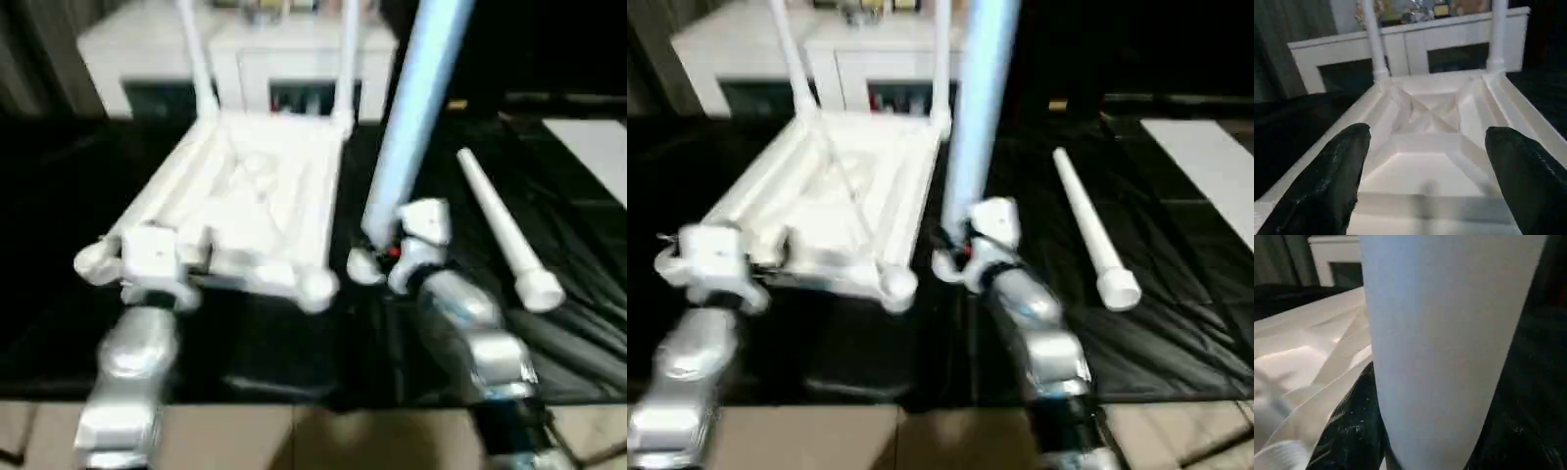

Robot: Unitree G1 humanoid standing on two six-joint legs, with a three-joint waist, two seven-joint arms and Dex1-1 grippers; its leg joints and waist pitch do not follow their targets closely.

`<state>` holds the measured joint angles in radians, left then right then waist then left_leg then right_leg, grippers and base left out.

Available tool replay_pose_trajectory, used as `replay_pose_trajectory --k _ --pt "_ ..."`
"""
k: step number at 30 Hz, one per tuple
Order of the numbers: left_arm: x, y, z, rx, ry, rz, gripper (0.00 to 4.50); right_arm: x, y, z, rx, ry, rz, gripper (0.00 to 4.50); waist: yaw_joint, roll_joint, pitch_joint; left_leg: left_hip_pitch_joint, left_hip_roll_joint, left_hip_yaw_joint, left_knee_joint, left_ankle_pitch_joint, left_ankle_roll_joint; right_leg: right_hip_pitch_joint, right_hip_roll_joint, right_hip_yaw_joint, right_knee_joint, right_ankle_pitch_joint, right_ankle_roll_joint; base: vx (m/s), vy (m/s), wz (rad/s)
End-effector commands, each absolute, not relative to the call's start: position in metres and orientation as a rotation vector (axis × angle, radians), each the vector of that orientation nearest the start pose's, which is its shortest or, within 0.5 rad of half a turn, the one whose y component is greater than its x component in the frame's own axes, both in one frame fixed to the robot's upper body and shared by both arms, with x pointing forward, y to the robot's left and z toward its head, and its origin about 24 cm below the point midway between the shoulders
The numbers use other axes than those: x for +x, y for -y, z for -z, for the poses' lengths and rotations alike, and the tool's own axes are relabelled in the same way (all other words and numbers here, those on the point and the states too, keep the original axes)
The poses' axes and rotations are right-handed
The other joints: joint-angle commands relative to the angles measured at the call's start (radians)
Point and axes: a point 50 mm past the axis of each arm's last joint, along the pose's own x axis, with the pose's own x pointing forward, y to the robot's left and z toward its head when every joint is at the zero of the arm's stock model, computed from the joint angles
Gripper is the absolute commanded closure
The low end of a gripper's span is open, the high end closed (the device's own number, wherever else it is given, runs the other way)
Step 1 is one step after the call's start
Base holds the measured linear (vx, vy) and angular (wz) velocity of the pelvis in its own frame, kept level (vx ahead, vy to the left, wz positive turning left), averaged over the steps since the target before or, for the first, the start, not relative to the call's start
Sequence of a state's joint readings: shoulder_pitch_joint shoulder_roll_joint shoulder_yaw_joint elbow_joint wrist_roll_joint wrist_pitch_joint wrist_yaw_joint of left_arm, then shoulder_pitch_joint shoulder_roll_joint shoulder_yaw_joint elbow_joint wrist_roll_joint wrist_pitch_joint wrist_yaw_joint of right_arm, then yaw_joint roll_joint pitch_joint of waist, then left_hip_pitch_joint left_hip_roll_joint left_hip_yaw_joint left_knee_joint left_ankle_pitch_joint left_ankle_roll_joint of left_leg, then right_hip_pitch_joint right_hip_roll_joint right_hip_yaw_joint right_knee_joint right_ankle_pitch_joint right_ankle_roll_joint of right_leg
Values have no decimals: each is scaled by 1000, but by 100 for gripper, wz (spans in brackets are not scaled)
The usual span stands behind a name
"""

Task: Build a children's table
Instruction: Rotate table base

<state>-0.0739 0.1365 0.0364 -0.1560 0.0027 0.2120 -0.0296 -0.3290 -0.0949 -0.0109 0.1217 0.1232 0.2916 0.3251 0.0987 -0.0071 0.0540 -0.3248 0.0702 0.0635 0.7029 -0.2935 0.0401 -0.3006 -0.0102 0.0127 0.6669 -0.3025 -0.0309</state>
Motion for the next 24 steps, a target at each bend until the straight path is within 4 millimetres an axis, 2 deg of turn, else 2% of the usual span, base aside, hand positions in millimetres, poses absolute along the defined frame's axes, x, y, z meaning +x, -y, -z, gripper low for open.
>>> replay_pose_trajectory --k 1,2,3,4,5,6,7,8,9,10,11,12,13,14,15,16,17,18,19,20,21,22,23,24 --pt "267 -182 -82 150 26 -18 29 312 120 -85 37 -53 -438 264 24 13 -27 -48 62 0 -61 80 -8 73 -153 95 -191 -402 -136 0 0 0" --pt "268 -182 -82 150 26 -18 29 312 120 -85 37 -53 -438 264 25 27 -34 -43 78 0 -86 77 -13 75 -144 76 -191 -394 -152 65 66 -8" --pt "268 -182 -82 151 25 -17 29 312 121 -86 40 -47 -436 264 3 59 -43 -25 140 -29 -183 -53 -5 75 -79 -2 -148 -299 -128 65 66 -8" --pt "269 -182 -82 149 28 -17 29 312 121 -88 41 -43 -434 264 -4 81 -54 33 168 -60 -197 -126 16 28 -58 -30 -104 -245 -119 104 95 0" --pt "269 -182 -82 147 29 -17 29 312 122 -88 43 -39 -433 264 -50 83 -80 128 222 -131 -207 -211 112 -55 -51 -61 3 -104 -89 130 63 10" --pt "269 -183 -82 149 30 -19 29 313 122 -90 56 -30 -436 264 -53 78 -78 128 212 -136 -199 -209 220 -92 -50 -68 44 -56 -9 130 63 10" --pt "269 -183 -82 150 29 -21 29 313 121 -91 63 -29 -441 264 -58 70 -77 122 206 -133 -197 -180 270 -104 -54 -69 57 -32 28 111 53 3" --pt "269 -184 -82 150 29 -23 29 313 120 -91 67 -31 -450 264 -61 63 -76 119 200 -127 -193 -136 317 -119 -62 -65 59 -11 55 83 18 5" --pt "269 -184 -83 150 30 -25 29 312 119 -91 69 -34 -460 264 -64 52 -66 99 172 -92 -194 -78 357 -129 -66 -64 51 33 78 83 18 5" --pt "269 -185 -83 153 33 -25 29 311 117 -90 60 -37 -472 264 -69 30 -64 71 123 -52 -182 -91 320 -98 -89 -44 -29 90 43 67 -38 3" --pt "269 -186 -84 154 34 -25 29 311 117 -90 56 -37 -474 264 -52 -28 -70 -17 45 14 -134 -121 234 11 -142 22 -121 15 14 45 -94 5" --pt "269 -186 -84 155 34 -27 29 310 116 -89 56 -37 -474 264 -11 -27 -64 -57 40 25 -25 -73 130 64 -257 100 -190 -293 -91 45 -94 5" --pt "268 -188 -84 156 35 -29 29 310 115 -88 61 -39 -473 264 -6 -20 -69 -88 58 13 2 -26 82 88 -269 103 -179 -345 -138 67 -96 1" --pt "268 -189 -84 157 32 -33 29 309 114 -88 61 -40 -473 264 0 -17 -69 -92 64 10 0 5 44 88 -258 92 -177 -350 -170 50 -35 -6" --pt "268 -190 -83 158 29 -35 29 309 113 -87 59 -41 -474 264 -6 -13 -59 -102 76 11 -18 52 5 79 -226 58 -174 -315 -226 90 -57 -8" --pt "268 -190 -83 158 29 -35 29 309 113 -87 59 -41 -474 264 -8 13 -57 -76 95 22 -83 85 4 57 -179 6 -171 -301 -240 81 -20 1" --pt "268 -190 -83 159 28 -34 29 308 113 -87 50 -44 -472 264 -20 45 -52 -49 119 26 -158 21 9 36 -109 -48 -152 -286 -193 139 31 -2" --pt "268 -190 -83 158 28 -31 29 308 114 -86 47 -44 -470 264 -35 59 -57 -24 137 11 -173 -61 13 18 -77 -67 -126 -254 -170 99 54 1" --pt "268 -189 -83 144 32 -16 29 308 115 -87 44 -44 -467 264 -63 76 -82 75 181 -48 -183 -123 70 -42 -55 -88 -53 -117 -158 124 78 4" --pt "268 -188 -83 130 37 -5 29 308 115 -87 43 -45 -466 264 -78 78 -82 98 192 -71 -182 -104 126 -72 -54 -88 -25 -58 -137 112 54 11" --pt "268 -187 -84 107 45 23 29 308 116 -87 41 -45 -464 264 -78 55 -81 95 208 -82 -150 139 304 -114 -86 -65 1 75 -55 112 54 11" --pt "268 -183 -83 93 44 87 29 309 117 -87 39 -44 -465 264 -67 52 -79 77 196 -67 -127 260 329 -121 -105 -49 -13 136 -47 82 40 10" --pt "266 -177 -85 74 58 215 29 308 118 -89 40 -42 -479 264 -46 22 -86 2 129 -9 -77 418 277 -75 -152 -9 -56 353 -71 0 0 0" --pt "264 -169 -88 71 77 409 29 308 119 -90 37 -41 -511 264 -31 11 -93 -37 98 12 -71 456 231 -41 -156 8 -44 472 -87 67 26 8"
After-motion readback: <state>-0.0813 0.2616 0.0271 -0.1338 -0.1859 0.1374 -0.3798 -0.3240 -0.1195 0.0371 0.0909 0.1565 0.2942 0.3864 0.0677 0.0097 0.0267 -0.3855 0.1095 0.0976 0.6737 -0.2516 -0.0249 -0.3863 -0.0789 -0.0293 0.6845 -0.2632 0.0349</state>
